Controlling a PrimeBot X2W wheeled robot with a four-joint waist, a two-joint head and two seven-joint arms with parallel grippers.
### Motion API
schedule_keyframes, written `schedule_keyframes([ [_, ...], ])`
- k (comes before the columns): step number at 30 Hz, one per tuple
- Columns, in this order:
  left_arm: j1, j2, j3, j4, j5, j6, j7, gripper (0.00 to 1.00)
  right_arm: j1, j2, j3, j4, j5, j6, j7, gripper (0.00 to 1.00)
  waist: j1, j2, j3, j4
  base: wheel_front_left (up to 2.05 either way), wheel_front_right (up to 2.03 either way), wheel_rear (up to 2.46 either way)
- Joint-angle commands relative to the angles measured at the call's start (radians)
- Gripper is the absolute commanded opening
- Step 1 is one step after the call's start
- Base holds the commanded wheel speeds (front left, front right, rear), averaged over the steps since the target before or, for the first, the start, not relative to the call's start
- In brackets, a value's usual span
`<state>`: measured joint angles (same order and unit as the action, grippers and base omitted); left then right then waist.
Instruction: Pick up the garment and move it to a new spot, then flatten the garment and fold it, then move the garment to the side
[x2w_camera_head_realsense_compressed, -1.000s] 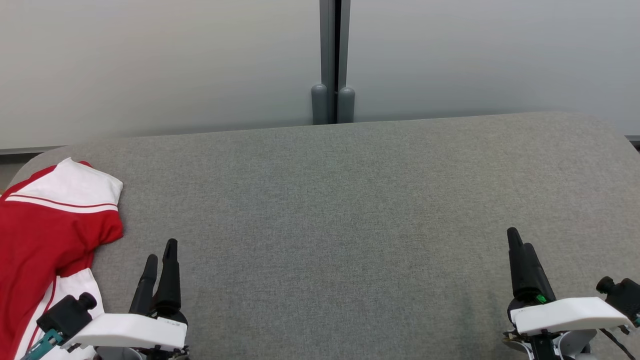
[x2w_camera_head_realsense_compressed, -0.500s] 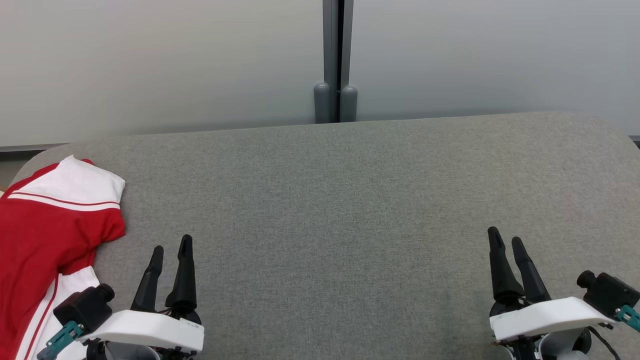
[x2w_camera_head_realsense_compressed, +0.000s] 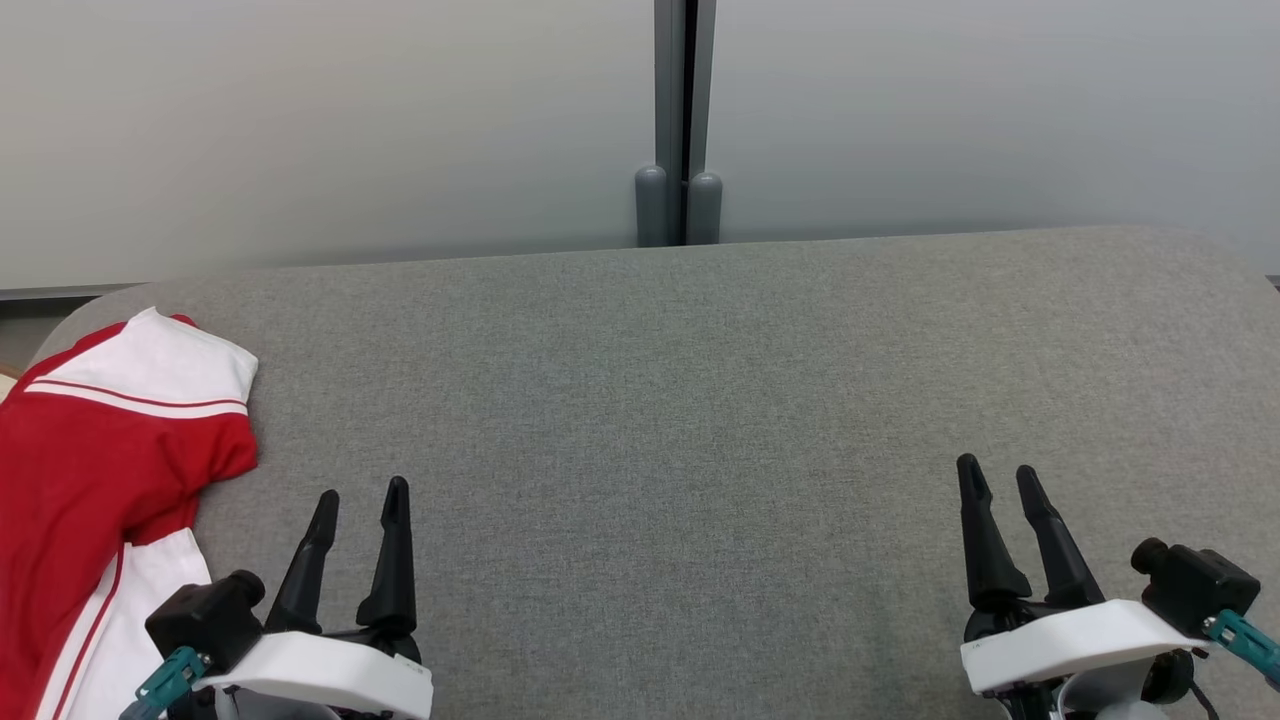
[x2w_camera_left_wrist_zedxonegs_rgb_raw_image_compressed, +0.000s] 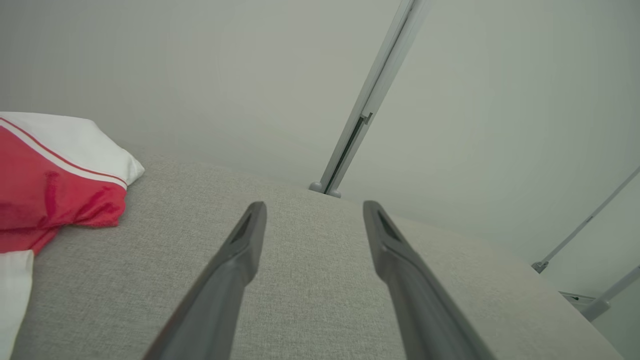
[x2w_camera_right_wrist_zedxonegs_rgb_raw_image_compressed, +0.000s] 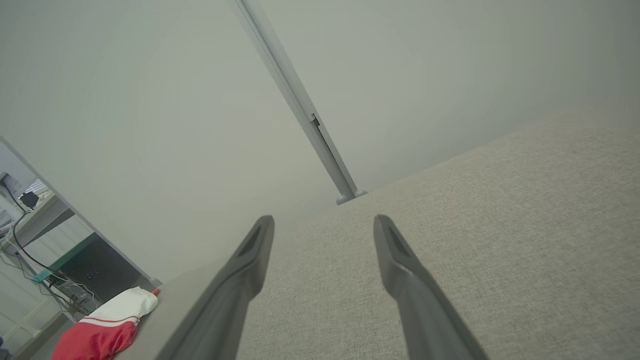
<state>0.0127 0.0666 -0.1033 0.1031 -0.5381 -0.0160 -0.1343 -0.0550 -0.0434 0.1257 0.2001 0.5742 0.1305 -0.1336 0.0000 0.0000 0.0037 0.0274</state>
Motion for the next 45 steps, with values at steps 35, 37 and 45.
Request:
schedule_keyframes([
  [35, 0.031, -0.012, 0.045, 0.035, 0.326, -0.009, -0.089, 1.0, 0.024, -0.008, -0.005, 0.051, -0.29, 0.0, -0.09, 1.0, 0.0, 0.0, -0.017, 0.014, 0.0, 0.0, 0.0],
  [37, 0.033, -0.013, 0.045, 0.032, 0.343, -0.01, -0.092, 1.0, 0.025, -0.008, -0.003, 0.054, -0.305, 0.0, -0.094, 1.0, 0.0, 0.0, -0.017, 0.015, 0.0, 0.0, 0.0],
  [45, 0.037, -0.014, 0.043, 0.032, 0.406, -0.009, -0.107, 1.0, 0.03, -0.009, 0.004, 0.058, -0.365, 0.0, -0.11, 1.0, 0.0, 0.0, -0.02, 0.021, 0.0, 0.0, 0.0],
])
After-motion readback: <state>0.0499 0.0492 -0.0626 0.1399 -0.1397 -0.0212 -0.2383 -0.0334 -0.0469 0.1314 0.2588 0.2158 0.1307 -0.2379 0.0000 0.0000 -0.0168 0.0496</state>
